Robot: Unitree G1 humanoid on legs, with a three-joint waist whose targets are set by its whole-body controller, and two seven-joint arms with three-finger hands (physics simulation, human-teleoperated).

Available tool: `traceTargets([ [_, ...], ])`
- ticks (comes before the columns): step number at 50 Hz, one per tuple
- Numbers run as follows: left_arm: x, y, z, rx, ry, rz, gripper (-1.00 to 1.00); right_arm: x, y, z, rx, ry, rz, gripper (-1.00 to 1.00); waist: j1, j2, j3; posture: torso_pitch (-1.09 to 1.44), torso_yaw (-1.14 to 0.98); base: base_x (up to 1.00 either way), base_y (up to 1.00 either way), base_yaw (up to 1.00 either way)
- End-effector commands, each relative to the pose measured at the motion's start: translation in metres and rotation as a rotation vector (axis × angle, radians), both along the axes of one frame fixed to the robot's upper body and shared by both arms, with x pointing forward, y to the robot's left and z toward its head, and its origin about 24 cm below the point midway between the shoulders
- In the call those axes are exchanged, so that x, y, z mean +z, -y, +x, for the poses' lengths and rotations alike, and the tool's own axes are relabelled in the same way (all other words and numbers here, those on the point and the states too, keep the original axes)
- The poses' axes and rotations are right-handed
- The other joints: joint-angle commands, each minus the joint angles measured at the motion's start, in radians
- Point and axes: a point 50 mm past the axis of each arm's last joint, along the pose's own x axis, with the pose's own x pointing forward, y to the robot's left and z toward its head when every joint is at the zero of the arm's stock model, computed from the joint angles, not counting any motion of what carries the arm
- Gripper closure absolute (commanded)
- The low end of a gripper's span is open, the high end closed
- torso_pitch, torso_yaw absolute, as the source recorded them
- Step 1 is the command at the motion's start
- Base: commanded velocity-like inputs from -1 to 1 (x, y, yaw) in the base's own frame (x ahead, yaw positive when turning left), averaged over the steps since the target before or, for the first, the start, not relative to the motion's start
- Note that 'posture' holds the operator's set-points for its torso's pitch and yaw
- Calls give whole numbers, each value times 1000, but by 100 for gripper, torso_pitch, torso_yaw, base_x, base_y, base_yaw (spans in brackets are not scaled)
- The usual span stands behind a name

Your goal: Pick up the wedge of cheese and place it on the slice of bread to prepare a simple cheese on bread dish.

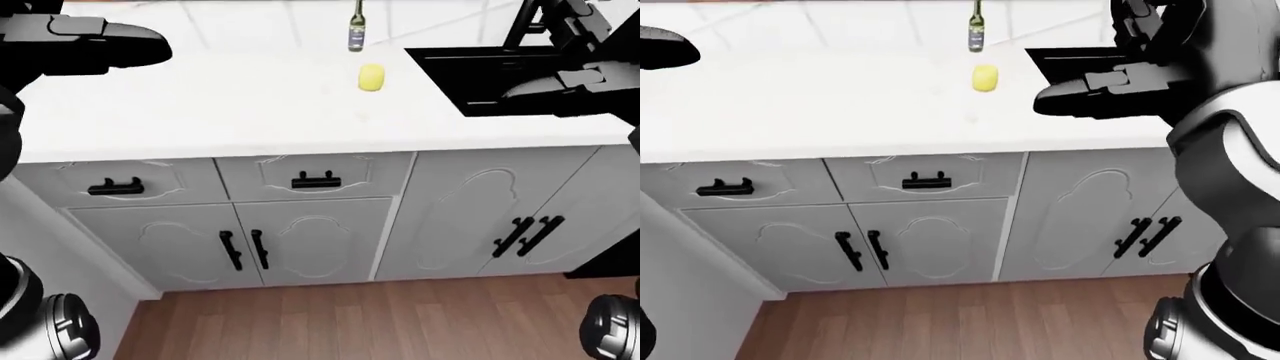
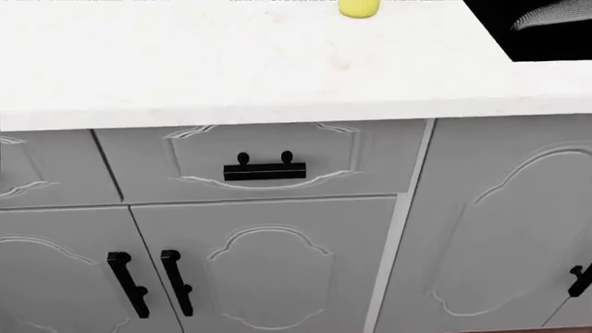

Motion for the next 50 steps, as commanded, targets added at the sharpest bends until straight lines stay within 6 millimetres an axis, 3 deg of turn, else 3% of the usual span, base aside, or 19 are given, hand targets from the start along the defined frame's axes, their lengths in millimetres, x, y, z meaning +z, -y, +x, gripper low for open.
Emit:
traceTargets([
  [1, 15, -4, -11, 22, 86, -5, -100, 13, -2, -7, 3, 76, -11, -100, 6, -14, -29, 0, 0, 17, 0, 0],
  [8, 15, -3, -12, 23, 83, -5, -100, 12, -3, -6, 5, 76, -14, -100, -4, 53, -18, 0, 0, 17, 0, 0],
  [10, 14, -3, -11, 16, 80, -10, -100, 12, -3, -5, 4, 76, -16, -100, -12, 101, -30, 0, 0, 16, 0, 0],
  [11, 14, -3, -11, 17, 80, -8, -100, 12, -2, -5, 3, 77, -15, -100, -17, 133, -61, 0, 0, 15, 0, 0],
  [12, 14, -3, -11, 17, 80, -8, -100, 12, -2, -6, 3, 78, -14, -100, -2, 99, -34, 0, 0, 16, 0, 0],
  [13, 14, -3, -10, 17, 80, -8, -100, 12, -2, -6, 3, 79, -14, -100, -7, 114, -25, 0, 0, 16, 0, 0],
  [15, 14, -3, -11, 17, 79, -9, -100, 12, -3, -6, 6, 77, -12, -100, 1, 96, -37, 0, 0, 16, 0, 0],
  [21, 14, -3, -11, 19, 81, -8, -100, 12, -2, -6, 5, 77, -10, -100, 8, 39, -25, 0, 0, 16, 0, 0],
  [23, 15, -4, -11, 20, 82, -8, -100, 12, -2, -7, 4, 77, -10, -100, 14, 1, -30, 0, 0, 16, 0, 0],
  [24, 15, -4, -12, 19, 82, -8, -100, 13, -2, -7, 4, 77, -10, -100, 16, -32, -40, 0, 0, 16, 0, 0],
  [25, 17, -3, -13, 5, 87, -20, -100, 13, -2, -7, 4, 77, -12, -100, 13, -6, -37, 0, 0, 16, 0, 0],
  [27, 19, -2, -15, 6, 92, -14, -100, 13, -2, -7, 4, 77, -12, -100, 9, -18, -26, 0, 0, 16, 0, 0],
  [29, 17, -1, -13, 4, 89, -14, -100, 13, -2, -6, 4, 77, -14, -100, 3, -2, -34, 0, 0, 15, 0, 0],
  [33, 15, -6, -10, 13, 88, -20, -100, 15, -3, -8, 4, 80, -17, -100, 1, 33, -18, 0, 0, 16, 0, 0],
  [35, 13, -6, -9, 16, 84, -20, -100, 14, -3, -8, 3, 78, -18, -100, -5, 60, -18, 0, 0, 15, 0, 0],
  [37, 14, -5, -9, 17, 84, -17, -100, 14, -3, -7, 5, 78, -16, -100, -12, 114, -33, 0, 0, 15, 0, 0],
  [40, 13, -4, -9, 16, 83, -14, -100, 13, -4, -7, 4, 75, -17, -100, -7, 109, -27, 0, 0, 16, 0, 0],
  [46, 17, -3, -12, 12, 89, -13, -100, 10, -1, -4, -3, 69, -13, -100, 4, 58, -25, 0, 0, 16, 0, 0],
  [50, 17, -1, -13, 10, 89, -11, -100, 10, -1, -4, -3, 68, -13, -100, 14, -6, -29, 0, 0, 16, 0, 0],
])
